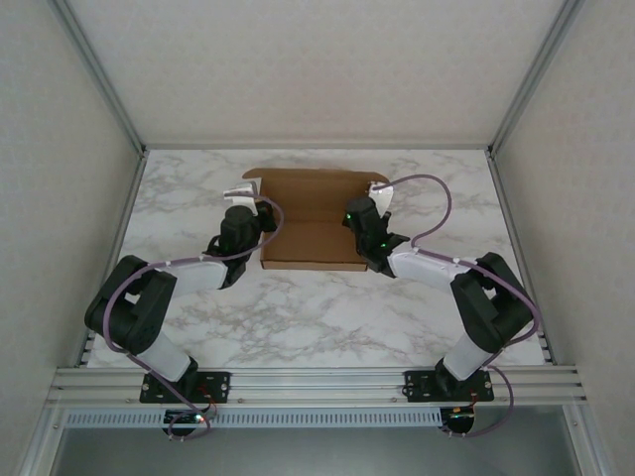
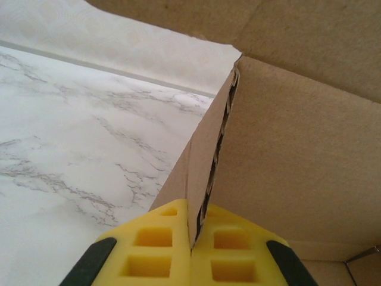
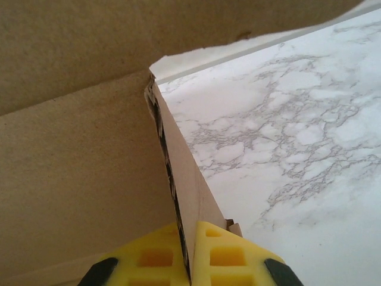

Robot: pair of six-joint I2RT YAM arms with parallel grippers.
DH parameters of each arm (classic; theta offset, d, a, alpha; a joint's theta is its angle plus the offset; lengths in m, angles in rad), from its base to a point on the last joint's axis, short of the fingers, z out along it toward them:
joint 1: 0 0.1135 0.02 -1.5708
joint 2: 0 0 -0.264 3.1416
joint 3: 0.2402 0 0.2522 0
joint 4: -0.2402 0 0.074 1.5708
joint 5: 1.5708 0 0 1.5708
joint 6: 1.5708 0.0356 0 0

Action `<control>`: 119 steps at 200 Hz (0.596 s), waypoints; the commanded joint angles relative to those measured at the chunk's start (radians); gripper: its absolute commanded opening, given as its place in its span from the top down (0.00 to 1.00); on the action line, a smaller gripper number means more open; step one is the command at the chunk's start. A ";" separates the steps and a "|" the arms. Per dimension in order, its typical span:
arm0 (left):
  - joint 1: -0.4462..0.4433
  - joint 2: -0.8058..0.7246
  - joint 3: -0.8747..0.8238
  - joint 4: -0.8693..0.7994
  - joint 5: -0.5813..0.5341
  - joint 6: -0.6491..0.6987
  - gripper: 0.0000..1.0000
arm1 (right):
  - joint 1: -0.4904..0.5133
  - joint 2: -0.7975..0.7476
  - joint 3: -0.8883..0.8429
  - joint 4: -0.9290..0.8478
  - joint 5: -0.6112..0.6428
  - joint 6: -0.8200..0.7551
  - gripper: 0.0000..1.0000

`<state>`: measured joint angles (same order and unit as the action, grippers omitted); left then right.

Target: Fold the paper box

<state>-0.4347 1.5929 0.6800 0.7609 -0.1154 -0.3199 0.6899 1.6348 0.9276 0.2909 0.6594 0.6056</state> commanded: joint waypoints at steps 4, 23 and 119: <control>-0.047 -0.030 -0.048 0.041 0.062 -0.039 1.00 | 0.038 0.013 0.008 0.093 0.007 0.056 1.00; -0.048 -0.030 -0.086 0.104 0.041 -0.036 1.00 | 0.039 -0.003 -0.052 0.182 -0.027 0.005 1.00; -0.102 -0.018 -0.240 0.282 -0.034 0.027 1.00 | 0.039 -0.096 -0.270 0.421 -0.213 -0.178 1.00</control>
<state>-0.4881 1.5711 0.4889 1.0252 -0.1925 -0.3031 0.6987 1.5730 0.7013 0.6151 0.5747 0.4519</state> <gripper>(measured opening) 0.050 0.046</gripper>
